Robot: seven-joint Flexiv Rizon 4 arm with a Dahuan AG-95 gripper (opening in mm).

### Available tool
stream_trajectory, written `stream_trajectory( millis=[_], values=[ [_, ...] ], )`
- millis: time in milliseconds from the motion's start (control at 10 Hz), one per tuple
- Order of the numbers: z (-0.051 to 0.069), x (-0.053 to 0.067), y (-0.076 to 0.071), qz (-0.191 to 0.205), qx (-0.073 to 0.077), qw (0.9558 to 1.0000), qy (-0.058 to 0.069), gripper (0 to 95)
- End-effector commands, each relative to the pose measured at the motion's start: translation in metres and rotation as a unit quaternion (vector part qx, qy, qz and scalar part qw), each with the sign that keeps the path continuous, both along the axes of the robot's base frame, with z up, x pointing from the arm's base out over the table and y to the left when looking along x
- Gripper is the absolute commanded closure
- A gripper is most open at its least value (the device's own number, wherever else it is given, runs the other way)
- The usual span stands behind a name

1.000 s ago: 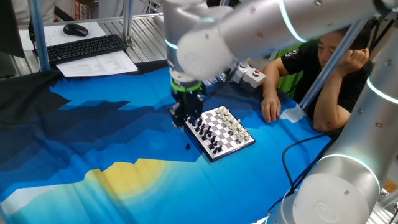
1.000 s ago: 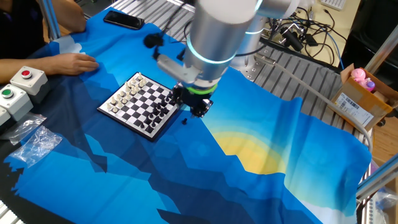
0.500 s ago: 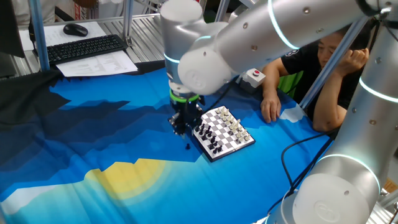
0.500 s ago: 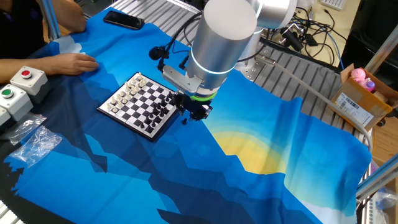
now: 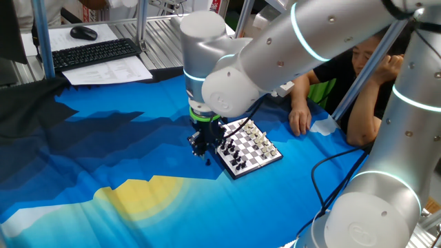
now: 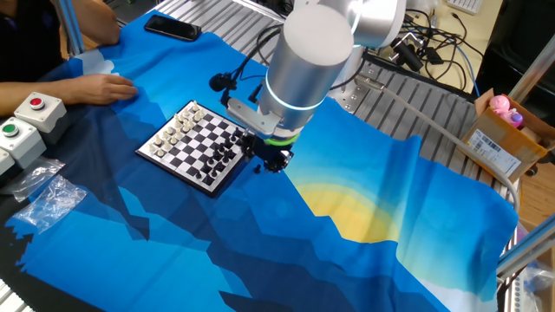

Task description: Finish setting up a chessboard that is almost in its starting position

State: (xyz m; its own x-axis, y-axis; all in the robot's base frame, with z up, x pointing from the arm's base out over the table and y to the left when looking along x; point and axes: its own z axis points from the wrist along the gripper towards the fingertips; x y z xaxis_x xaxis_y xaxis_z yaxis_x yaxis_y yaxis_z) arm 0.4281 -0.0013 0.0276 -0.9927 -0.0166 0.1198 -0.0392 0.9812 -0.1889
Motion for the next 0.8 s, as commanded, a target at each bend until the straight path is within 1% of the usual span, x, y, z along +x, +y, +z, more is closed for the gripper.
stream_trajectory(
  millis=[100, 500, 800],
  values=[
    [-0.0026, -0.0017, -0.0015, 0.001, 0.001, 1.0, -0.001, 76.0],
    [-0.0068, -0.0046, -0.0029, 0.003, 0.002, 1.0, -0.001, 76.0],
    [-0.0111, -0.0075, -0.0008, 0.002, 0.002, 1.0, -0.002, 76.0]
  ],
)
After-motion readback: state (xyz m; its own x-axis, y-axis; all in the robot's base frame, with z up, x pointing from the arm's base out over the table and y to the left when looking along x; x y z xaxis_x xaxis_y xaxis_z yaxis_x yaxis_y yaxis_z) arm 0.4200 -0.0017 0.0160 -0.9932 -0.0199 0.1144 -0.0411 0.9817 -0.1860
